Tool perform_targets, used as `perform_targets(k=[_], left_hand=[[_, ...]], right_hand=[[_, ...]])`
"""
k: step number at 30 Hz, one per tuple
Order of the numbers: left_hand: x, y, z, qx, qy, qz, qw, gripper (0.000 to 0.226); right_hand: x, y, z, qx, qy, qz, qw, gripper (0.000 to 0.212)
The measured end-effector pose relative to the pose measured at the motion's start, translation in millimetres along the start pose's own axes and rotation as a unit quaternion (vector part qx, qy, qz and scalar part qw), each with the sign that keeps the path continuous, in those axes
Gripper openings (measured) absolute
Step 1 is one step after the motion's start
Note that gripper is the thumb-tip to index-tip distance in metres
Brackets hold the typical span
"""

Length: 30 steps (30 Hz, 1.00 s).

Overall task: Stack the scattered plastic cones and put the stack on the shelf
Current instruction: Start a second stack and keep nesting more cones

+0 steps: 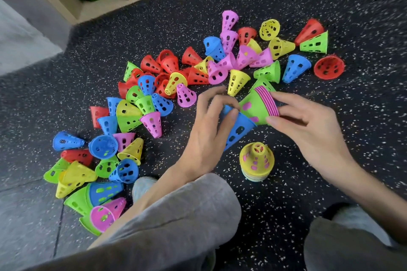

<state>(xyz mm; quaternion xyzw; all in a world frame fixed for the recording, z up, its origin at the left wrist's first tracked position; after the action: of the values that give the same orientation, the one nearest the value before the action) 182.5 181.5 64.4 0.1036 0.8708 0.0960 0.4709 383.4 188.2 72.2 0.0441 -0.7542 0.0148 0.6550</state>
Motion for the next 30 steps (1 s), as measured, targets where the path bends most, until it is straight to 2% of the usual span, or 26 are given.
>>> perform_targets(k=[5,12,17,21,26,28,30], left_hand=[[-6.3,4.8,-4.1,-0.058,-0.081,-0.027,0.995,0.024],[-2.6,2.6,-2.3,-0.055,-0.09,-0.035,0.994,0.026],[2.9,0.0,-3.4,-0.05,-0.111,-0.046,0.991,0.024],[18.3,-5.9,-7.1,-0.063,-0.129,-0.105,0.984,0.022],[72.7,-2.3,-47.4,-0.106,-0.001,-0.14,0.984,0.016],[109.0,2.4,-70.8,-0.103,0.129,-0.159,0.974,0.027],[146.1,4.8,-90.1,-0.083,0.238,-0.202,0.946,0.047]], right_hand=[[5.8,-1.9,11.1,0.039,0.001,-0.005,0.999,0.045],[3.8,-4.9,20.3,0.062,-0.038,-0.016,0.997,0.052],[5.7,-7.4,21.4,0.038,-0.052,-0.022,0.998,0.055],[4.1,-8.5,18.1,0.002,-0.047,-0.01,0.999,0.053],[4.9,-10.0,12.3,-0.015,-0.038,0.001,0.999,0.055],[3.9,-10.7,11.1,-0.017,-0.04,0.006,0.999,0.054],[4.2,-11.6,11.3,-0.017,-0.041,0.006,0.999,0.054]])
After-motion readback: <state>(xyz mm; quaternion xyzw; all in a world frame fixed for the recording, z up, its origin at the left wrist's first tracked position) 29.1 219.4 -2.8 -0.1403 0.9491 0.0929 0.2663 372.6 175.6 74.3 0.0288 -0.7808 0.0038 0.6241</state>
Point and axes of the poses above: each hand's wrist, its own y-axis towards the middle knuckle, its own z-axis out of the palm, x = y × z, the point moved 3 cm from there along y, towards the middle knuckle, and after that the axes turned 3 degrees about -x, right-handed, at the moved point
